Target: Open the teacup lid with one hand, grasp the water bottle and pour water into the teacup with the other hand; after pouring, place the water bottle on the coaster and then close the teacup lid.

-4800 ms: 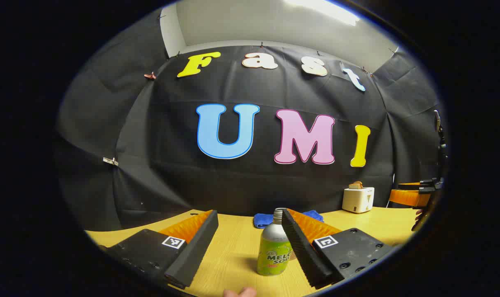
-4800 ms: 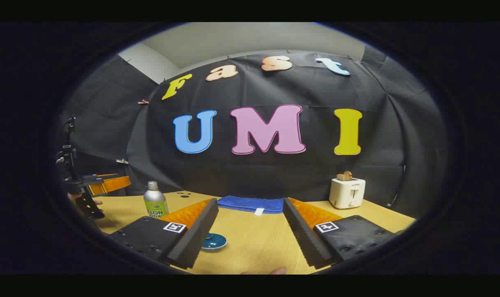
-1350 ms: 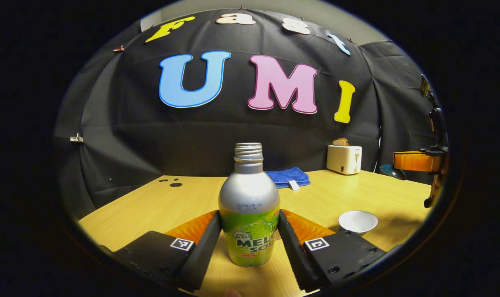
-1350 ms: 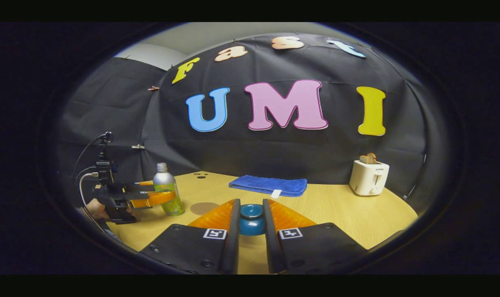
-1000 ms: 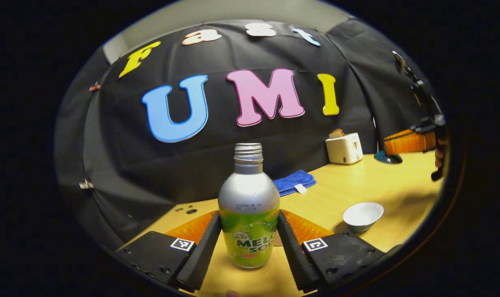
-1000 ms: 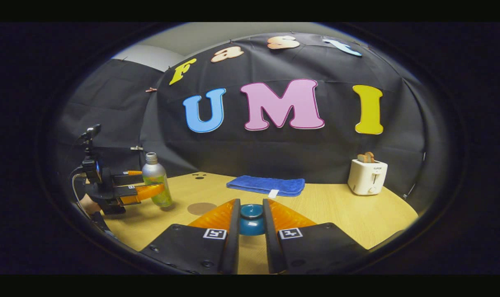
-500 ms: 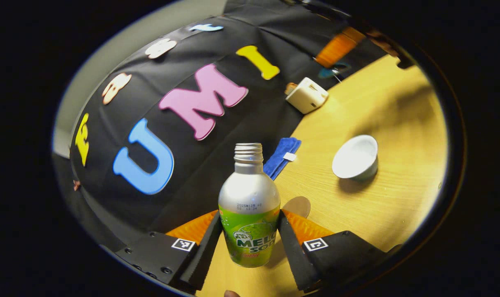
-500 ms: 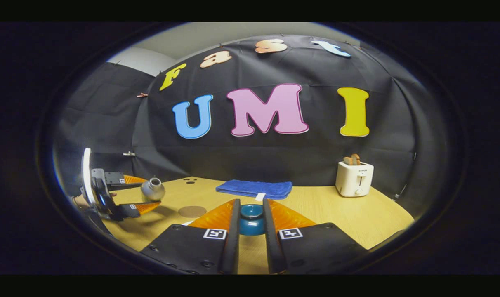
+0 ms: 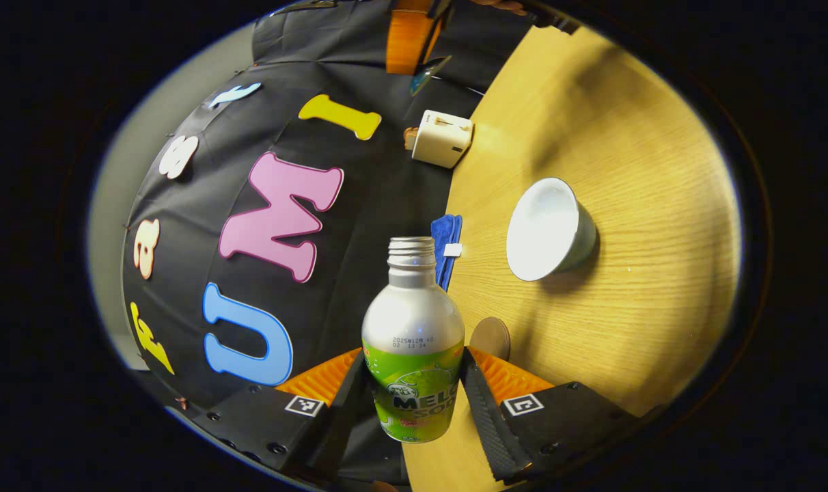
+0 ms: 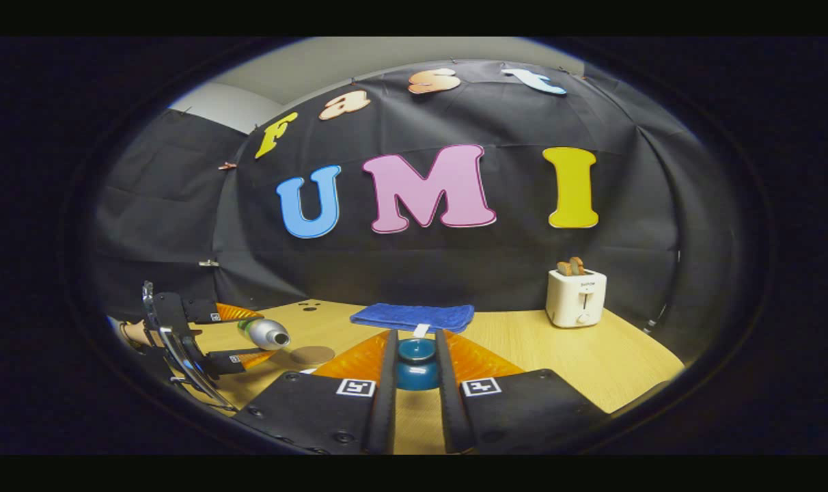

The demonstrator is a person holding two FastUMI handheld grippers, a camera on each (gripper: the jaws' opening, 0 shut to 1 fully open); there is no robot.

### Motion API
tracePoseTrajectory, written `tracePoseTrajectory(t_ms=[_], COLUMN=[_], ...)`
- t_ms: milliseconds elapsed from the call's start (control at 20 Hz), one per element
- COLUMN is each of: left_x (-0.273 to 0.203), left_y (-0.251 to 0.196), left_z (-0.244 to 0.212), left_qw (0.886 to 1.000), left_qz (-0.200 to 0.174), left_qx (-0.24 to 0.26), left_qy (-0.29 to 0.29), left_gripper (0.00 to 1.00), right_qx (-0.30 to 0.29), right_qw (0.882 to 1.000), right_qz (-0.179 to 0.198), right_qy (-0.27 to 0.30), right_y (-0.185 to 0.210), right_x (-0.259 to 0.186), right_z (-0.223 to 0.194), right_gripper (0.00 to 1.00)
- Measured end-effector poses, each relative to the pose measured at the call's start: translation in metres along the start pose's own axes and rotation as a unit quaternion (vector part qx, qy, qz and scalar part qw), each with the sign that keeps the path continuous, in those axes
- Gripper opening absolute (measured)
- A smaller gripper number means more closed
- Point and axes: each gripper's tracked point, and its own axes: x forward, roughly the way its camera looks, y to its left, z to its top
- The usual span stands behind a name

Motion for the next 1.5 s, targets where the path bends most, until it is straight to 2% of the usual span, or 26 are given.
tracePoseTrajectory(t_ms=[250, 300, 350, 750, 800, 850, 1150, 1200, 1250, 1300, 1350, 1400, 1450, 1500], left_x=[0.0035, 0.0038, 0.0031, 0.0004, 0.0001, -0.0001, -0.0049, -0.0044, -0.0046, -0.0033, -0.0016, -0.0005, 0.0009, 0.0024], left_y=[0.0008, -0.0002, 0.0009, 0.0008, 0.0011, 0.0002, -0.0018, -0.0017, -0.0025, -0.004, -0.003, -0.0039, -0.0046, -0.0035], left_z=[-0.0008, -0.0014, -0.0021, -0.0072, -0.0065, -0.0062, -0.006, -0.0057, -0.0055, -0.0046, -0.0047, -0.0035, -0.0024, -0.001], left_qw=[0.996, 0.995, 0.994, 0.981, 0.979, 0.977, 0.97, 0.969, 0.968, 0.967, 0.965, 0.964, 0.963, 0.961], left_qz=[0.004, 0.002, 0.003, 0.009, 0.011, 0.012, 0.0, -0.001, -0.003, -0.006, -0.008, -0.009, -0.01, -0.011], left_qx=[0.084, 0.096, 0.107, 0.193, 0.203, 0.211, 0.242, 0.247, 0.252, 0.256, 0.261, 0.265, 0.27, 0.275], left_qy=[0.008, 0.01, 0.01, 0.013, 0.012, 0.011, 0.009, 0.009, 0.009, 0.008, 0.007, 0.005, 0.004, 0.003], left_gripper=[0.8, 0.8, 0.8, 0.8, 0.8, 0.8, 0.8, 0.8, 0.8, 0.8, 0.8, 0.8, 0.8, 0.81], right_qx=[0.003, 0.003, 0.003, 0.002, 0.003, 0.003, 0.003, 0.003, 0.004, 0.004, 0.004, 0.005, 0.005, 0.005], right_qw=[1.0, 1.0, 1.0, 1.0, 1.0, 1.0, 1.0, 1.0, 1.0, 1.0, 1.0, 1.0, 1.0, 1.0], right_qz=[0.001, 0.0, 0.001, 0.005, 0.005, 0.006, 0.007, 0.007, 0.007, 0.007, 0.007, 0.008, 0.009, 0.01], right_qy=[-0.005, -0.006, -0.006, -0.005, -0.006, -0.007, -0.011, -0.012, -0.012, -0.012, -0.012, -0.012, -0.013, -0.013], right_y=[-0.0011, -0.0013, -0.0009, 0.0029, 0.0027, 0.0029, 0.0041, 0.0036, 0.0032, 0.0028, 0.0028, 0.0032, 0.0031, 0.003], right_x=[-0.0025, -0.0027, -0.0031, -0.0016, -0.0019, -0.0026, -0.0042, -0.0043, -0.0046, -0.0048, -0.0052, -0.0052, -0.0055, -0.0057], right_z=[0.004, 0.0035, 0.0045, 0.0035, 0.0038, 0.0051, 0.0081, 0.0082, 0.0084, 0.0087, 0.0086, 0.0088, 0.009, 0.0099], right_gripper=[0.31, 0.27, 0.31, 0.31, 0.27, 0.31, 0.31, 0.27, 0.27, 0.31, 0.31, 0.27, 0.31, 0.31])
